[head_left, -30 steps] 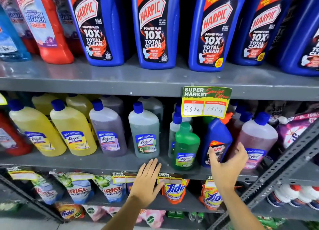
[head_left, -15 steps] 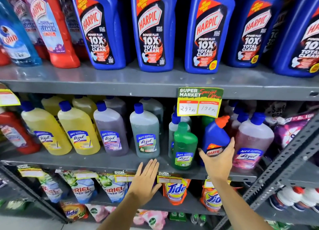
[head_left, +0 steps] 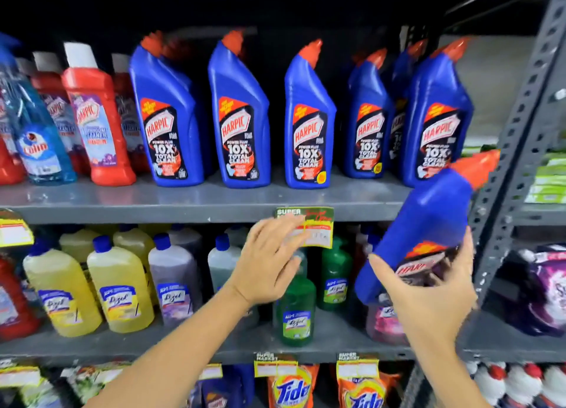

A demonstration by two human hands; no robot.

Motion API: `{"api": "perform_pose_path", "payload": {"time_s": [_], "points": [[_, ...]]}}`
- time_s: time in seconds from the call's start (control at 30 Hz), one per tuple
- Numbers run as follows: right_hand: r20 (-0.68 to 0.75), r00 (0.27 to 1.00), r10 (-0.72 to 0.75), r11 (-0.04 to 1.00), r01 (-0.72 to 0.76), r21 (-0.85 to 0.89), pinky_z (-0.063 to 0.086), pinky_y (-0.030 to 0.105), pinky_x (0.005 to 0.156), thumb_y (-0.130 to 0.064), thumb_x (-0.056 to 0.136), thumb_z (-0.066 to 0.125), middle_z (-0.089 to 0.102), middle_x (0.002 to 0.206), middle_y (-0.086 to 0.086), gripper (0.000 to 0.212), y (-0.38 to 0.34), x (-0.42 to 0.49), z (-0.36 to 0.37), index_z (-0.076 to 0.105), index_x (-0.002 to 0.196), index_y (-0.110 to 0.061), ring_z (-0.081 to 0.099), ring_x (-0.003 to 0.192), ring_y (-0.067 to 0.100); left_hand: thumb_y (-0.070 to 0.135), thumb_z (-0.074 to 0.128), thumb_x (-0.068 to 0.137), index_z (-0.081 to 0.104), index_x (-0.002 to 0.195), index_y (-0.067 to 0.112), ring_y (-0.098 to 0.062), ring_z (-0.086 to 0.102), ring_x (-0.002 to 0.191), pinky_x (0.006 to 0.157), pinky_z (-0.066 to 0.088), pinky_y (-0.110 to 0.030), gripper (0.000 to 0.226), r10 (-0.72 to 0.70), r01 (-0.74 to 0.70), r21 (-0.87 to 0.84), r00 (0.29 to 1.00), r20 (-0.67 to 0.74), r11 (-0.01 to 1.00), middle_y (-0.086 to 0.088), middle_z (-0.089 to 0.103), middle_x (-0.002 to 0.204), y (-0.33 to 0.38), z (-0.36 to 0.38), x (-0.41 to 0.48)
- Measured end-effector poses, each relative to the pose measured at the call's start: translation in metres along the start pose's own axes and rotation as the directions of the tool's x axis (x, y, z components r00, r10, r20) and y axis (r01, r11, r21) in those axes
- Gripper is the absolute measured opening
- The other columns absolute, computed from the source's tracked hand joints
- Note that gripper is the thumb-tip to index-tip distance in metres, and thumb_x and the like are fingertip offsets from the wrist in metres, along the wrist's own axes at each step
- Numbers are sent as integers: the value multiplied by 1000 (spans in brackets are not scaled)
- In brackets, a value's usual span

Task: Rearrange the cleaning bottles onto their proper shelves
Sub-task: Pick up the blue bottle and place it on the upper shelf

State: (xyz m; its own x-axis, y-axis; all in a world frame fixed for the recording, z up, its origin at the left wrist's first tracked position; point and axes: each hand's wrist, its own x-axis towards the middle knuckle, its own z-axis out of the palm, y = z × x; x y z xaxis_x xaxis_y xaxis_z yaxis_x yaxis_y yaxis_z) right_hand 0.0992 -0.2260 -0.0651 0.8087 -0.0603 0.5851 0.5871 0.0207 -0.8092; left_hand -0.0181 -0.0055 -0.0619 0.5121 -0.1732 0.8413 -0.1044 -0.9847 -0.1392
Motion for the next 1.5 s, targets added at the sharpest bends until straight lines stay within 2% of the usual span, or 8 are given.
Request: {"api": "perform_pose_path", "payload": {"time_s": [0.07,0.2,0.3,0.67,0.77,0.87,1.1,1.5], "points": [[-14,995,-98,994,99,55,49,18,93,-59,44,87,65,126,-10,121,-25,27,2,32,149,-34,65,106,3,24,44,92,50,135,9,-28,37,138,113,24,-41,46,-40,41,66,999,-8,997,-11,47,146,-7,-10,29],[-61,975,-211,977,212,5,47,32,101,-65,47,82,63,131,-12,117,-62,82,17,35,148,-28,61,117,7,42,36,98,39,146,11,-24,26,146,116,19,-43,57,-230,163,247,934,274,955,-9,34,156,-27,-25,61],[-27,979,-201,976,198,-91,46,36,103,-72,45,79,59,139,-7,120,-74,115,38,33,148,-29,58,124,17,50,33,97,46,142,11,-26,42,136,110,31,-41,61,-270,164,272,869,415,948,-11,46,148,-34,-25,64],[163,979,-123,891,181,-417,48,50,91,-73,55,77,47,149,8,128,-66,153,84,17,154,-18,55,126,35,60,32,97,43,144,17,-21,41,137,110,34,-42,65,-299,195,280,866,401,940,-4,46,150,-35,-22,58],[211,970,-119,919,189,-347,45,50,99,-73,54,78,39,156,4,133,-61,154,74,14,156,-18,47,135,30,66,26,95,44,144,19,-19,40,138,111,33,-41,70,-320,223,275,865,386,935,-3,46,150,-35,-20,57],[288,957,-17,966,89,-241,45,49,105,-68,44,86,50,147,3,133,-51,152,64,24,150,-19,50,132,27,69,19,91,47,142,21,-17,39,138,111,32,-40,75,-356,282,244,866,351,928,-1,47,149,-32,-18,56],[310,949,55,928,66,-368,47,49,95,-47,49,95,48,144,9,132,-36,140,80,18,151,-14,52,127,35,68,19,92,51,139,23,-15,43,135,108,35,-38,72,-383,321,234,874,301,918,1,52,145,-31,-14,55],[362,929,72,925,74,-373,48,49,97,-46,50,95,47,141,15,130,-26,160,107,18,149,-10,52,126,34,68,20,91,51,138,25,-14,43,135,108,34,-38,71,-408,346,244,867,286,906,3,52,144,-30,-12,55]]}}
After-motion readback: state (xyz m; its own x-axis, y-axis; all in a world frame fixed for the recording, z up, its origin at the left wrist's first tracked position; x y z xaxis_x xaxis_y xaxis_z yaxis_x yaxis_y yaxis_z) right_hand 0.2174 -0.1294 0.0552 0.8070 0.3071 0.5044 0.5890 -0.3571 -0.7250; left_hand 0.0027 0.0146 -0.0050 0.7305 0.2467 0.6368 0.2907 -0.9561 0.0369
